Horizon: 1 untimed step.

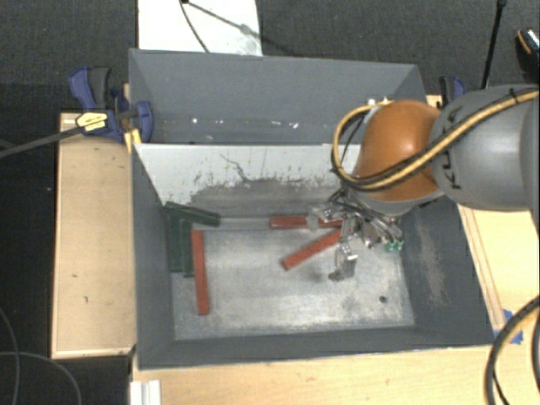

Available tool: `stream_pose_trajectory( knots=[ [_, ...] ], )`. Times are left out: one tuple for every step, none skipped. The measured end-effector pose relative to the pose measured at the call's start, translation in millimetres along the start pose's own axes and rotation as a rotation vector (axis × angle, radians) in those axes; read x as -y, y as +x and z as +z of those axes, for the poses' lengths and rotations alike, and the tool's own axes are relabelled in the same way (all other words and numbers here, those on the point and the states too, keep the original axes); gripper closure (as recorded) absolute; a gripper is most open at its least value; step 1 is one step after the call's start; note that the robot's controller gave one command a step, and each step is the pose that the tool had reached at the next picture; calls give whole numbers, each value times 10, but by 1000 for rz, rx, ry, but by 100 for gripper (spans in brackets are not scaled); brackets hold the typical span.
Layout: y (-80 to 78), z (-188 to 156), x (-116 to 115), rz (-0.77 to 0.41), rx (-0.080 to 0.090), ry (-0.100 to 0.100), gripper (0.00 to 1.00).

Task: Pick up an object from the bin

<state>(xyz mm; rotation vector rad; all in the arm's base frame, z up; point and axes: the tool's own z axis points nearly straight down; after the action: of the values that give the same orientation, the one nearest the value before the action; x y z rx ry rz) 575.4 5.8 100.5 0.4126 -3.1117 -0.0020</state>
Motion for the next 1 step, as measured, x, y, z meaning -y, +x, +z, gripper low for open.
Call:
stream_pose_trajectory(
  knots=[
    [13, 305, -36, 286, 1, 0, 0]
  ],
)
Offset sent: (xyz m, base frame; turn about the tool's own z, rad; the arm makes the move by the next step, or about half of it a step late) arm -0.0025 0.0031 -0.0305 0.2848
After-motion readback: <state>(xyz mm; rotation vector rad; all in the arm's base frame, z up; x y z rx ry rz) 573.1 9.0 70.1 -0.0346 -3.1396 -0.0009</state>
